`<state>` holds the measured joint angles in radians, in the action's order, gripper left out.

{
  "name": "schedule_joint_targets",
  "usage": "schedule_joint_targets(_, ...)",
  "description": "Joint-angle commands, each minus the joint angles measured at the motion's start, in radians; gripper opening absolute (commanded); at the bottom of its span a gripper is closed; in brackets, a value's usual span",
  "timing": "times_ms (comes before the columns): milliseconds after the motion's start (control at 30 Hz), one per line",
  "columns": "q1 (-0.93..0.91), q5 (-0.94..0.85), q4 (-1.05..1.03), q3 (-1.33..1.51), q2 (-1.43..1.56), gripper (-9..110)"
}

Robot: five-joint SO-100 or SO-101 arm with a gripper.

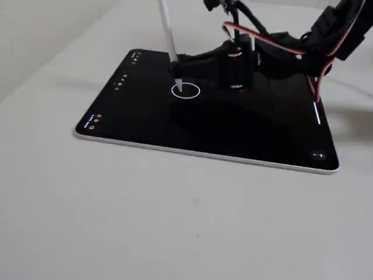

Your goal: Draw 2 dots in a circle representing the eyes of a stickman

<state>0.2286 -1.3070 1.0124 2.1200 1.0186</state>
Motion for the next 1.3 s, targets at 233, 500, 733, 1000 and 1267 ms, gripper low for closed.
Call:
schedule_joint_targets(233, -0.011, -0.014, 0.044, -0.058, 0.006, 0)
schedule_joint_targets(500, -0.003, -0.023, 0.052, -0.051, -0.002, 0)
schedule_joint_targets(733, -0.006, -0.026, 0.054, -0.057, -0.003, 0)
schedule_joint_targets(1000, 0.003, -0.04, 0.067, -0.049, -0.023, 0)
schedule_joint_targets(1267, -0.038, 0.021, 0.041, -0.046, 0.075, 0)
